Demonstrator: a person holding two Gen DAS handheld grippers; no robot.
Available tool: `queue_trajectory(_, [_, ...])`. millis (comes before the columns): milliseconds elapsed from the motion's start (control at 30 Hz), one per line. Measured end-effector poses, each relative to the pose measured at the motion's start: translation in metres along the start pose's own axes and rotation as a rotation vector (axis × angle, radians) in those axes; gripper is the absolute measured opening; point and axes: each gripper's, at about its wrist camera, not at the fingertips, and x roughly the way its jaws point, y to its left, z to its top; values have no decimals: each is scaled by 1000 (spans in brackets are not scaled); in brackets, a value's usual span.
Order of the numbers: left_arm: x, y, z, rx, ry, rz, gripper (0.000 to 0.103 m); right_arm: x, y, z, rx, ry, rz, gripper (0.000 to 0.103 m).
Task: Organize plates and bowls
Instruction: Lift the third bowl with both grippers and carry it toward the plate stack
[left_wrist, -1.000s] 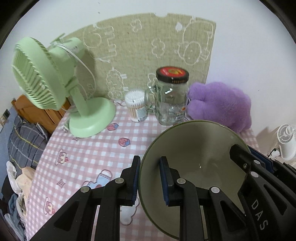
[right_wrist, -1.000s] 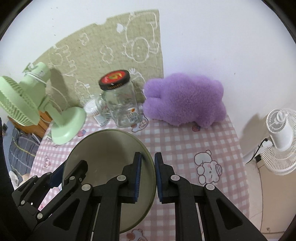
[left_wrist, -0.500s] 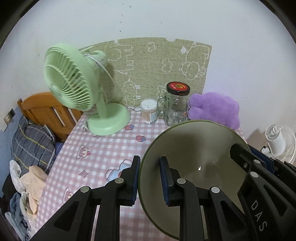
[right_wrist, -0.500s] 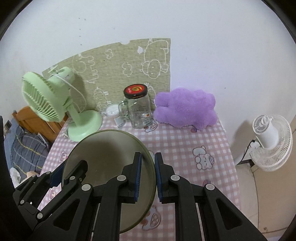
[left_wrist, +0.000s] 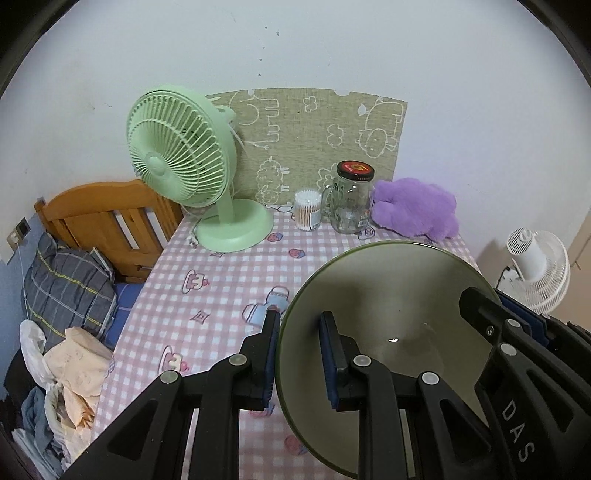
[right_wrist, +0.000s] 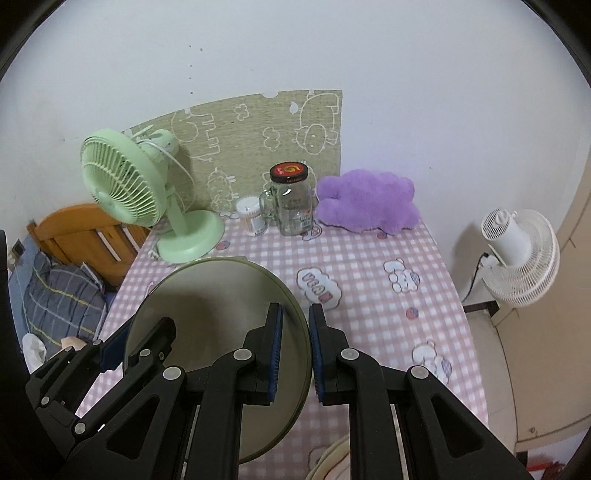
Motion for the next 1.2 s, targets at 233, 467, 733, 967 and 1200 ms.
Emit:
queue_trajectory(233, [-25,19,-33,33,-9,-25,20,-29,17,-33,18,-5,-24,18])
queue_trajectory(467, [-40,27,-70,72,-9,-53,20,-50,29,-75,43,-2,-49,18])
queue_trajectory(733, [-50,31,-112,100,7,-82,20,-68,31,-121,63,7,-74,18])
queue_trajectory(967, [-46,30,-140,115,44,-93,20,-67,30,-153,71,49,-83,18])
queue_trajectory(1200, [-41,31,-156,122,67,-94,20,-61,29,-171,68,82,-90,18])
